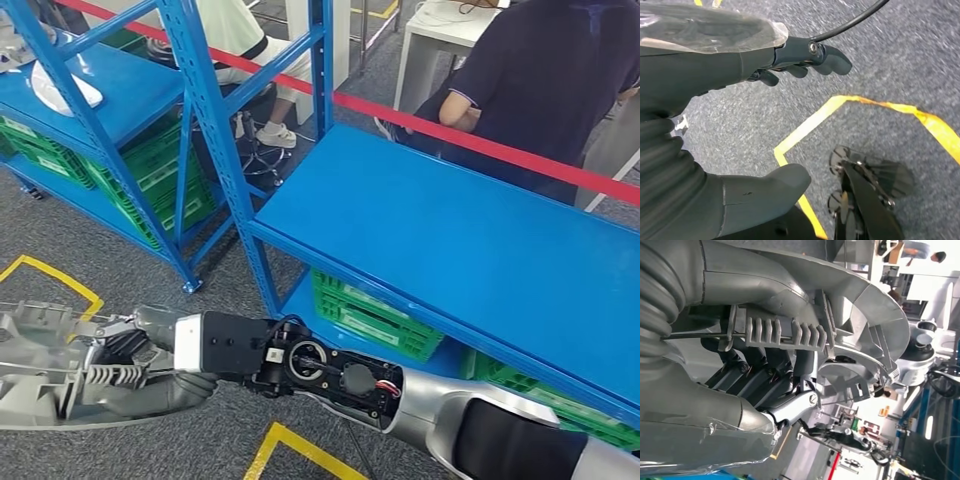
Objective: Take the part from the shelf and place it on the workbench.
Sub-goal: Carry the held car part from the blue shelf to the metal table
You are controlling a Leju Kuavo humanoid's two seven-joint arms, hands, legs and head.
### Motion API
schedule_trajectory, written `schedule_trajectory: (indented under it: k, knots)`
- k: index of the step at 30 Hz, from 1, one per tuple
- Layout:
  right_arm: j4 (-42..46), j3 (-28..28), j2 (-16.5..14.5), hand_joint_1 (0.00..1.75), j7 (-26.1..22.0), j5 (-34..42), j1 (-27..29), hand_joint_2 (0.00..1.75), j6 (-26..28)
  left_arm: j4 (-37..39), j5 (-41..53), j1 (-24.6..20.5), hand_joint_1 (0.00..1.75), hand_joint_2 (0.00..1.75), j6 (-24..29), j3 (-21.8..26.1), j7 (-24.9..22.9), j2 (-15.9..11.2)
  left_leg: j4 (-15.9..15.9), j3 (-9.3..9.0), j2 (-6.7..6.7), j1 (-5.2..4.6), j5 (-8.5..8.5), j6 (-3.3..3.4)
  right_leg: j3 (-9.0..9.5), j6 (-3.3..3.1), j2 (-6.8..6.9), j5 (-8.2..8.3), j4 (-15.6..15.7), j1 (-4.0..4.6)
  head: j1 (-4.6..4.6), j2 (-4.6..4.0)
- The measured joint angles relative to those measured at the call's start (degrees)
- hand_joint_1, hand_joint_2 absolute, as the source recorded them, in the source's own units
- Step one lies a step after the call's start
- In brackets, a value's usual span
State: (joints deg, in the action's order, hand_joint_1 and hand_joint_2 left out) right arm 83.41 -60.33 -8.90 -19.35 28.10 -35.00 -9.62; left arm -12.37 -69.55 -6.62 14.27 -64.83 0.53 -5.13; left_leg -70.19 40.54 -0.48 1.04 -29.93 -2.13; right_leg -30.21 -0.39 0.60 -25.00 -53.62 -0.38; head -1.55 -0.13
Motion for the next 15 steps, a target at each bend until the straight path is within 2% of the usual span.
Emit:
schedule_trajectory:
  k: [2,3,4,5,7,9,10,12,13,14,15]
  knots:
    - [-0.2,0.0,0.0,1.69,0.0,0.0,0.0,1.75,-0.2,0.0,0.0,0.0,0.00,1.75,0.1,0.0,0.0,0.0,8.3,-4.06,0.73,0.23,3.88,-0.02,0.17,0.30,0.28,-0.20,-0.1,-0.03,0.11,0.00]
    - [-0.2,0.0,0.0,1.69,-0.1,0.0,0.0,1.75,-0.4,0.0,-0.1,-0.1,0.00,1.75,0.1,0.0,0.0,0.0,12.3,-6.01,1.03,0.18,5.33,0.19,0.21,0.56,0.38,-0.35,-0.2,0.07,0.15,0.00]
    - [-0.2,0.0,0.0,1.69,-0.1,0.0,0.0,1.75,-0.5,0.0,-0.1,-0.1,0.00,1.75,0.1,0.0,0.0,0.0,14.9,-7.28,1.18,0.07,6.12,0.51,0.22,0.86,0.47,-0.50,-0.2,0.18,0.10,0.00]
    - [-0.2,0.0,0.0,1.69,-0.1,0.0,0.0,1.75,-0.5,0.0,-0.1,-0.2,0.00,1.75,0.1,0.0,0.0,0.1,15.9,-7.72,1.18,-0.09,6.26,0.91,0.21,1.16,0.56,-0.62,-0.3,0.31,0.01,0.00]
    - [-0.3,0.0,0.0,1.69,-0.1,0.0,0.0,1.75,-0.6,0.0,-0.2,-0.2,0.00,1.75,0.1,0.0,0.0,0.1,15.8,-7.56,0.61,-0.26,6.25,1.74,0.24,1.76,0.76,-0.82,-0.3,0.34,-0.26,0.00]
    - [-0.4,0.0,0.0,1.69,-0.1,0.0,-0.1,1.75,-0.6,0.0,-0.3,-0.1,0.00,1.75,0.1,0.0,0.0,0.2,15.9,-7.57,0.27,-0.21,6.32,2.38,-0.38,2.30,0.56,-2.23,-2.1,0.15,-0.46,0.00]
    - [-0.4,0.0,0.0,1.69,-0.1,0.0,-0.1,1.75,-0.6,0.0,-0.3,-0.1,0.00,1.75,0.1,0.0,0.0,0.2,16.0,-7.61,0.12,-0.21,6.38,2.68,-1.51,2.49,0.33,-3.85,-4.7,0.06,-0.66,0.00]
    - [-0.6,0.0,0.0,1.69,-0.2,0.0,-0.1,1.75,-0.7,0.0,-0.4,-0.1,0.00,1.75,0.1,0.0,0.0,0.2,16.0,-7.61,-0.28,-0.41,6.36,3.08,-5.22,2.55,-0.09,-7.78,-12.8,0.02,-1.18,0.00]
    - [-0.7,0.0,0.0,1.69,-0.2,0.0,-0.1,1.75,-0.8,0.0,-0.5,-0.1,0.00,1.75,0.1,0.0,0.0,0.2,15.9,-7.63,-0.60,-0.54,6.34,3.17,-6.97,2.50,-0.19,-8.96,-16.4,0.03,-1.36,0.00]
    - [-0.9,0.0,0.0,1.69,-0.2,0.0,0.0,1.75,-0.9,0.0,-0.6,-0.1,0.00,1.75,0.1,0.0,0.0,0.2,15.9,-7.65,-1.04,-0.66,6.31,3.22,-7.91,2.39,-0.27,-9.07,-18.2,0.04,-1.45,0.00]
    - [-1.0,0.0,0.0,1.69,-0.2,-0.1,0.0,1.75,-1.0,0.0,-0.7,-0.1,0.00,1.75,0.2,0.0,-0.1,0.2,15.9,-7.71,-1.56,-0.75,6.29,3.25,-7.76,2.17,-0.41,-7.99,-17.5,0.07,-1.50,0.00]
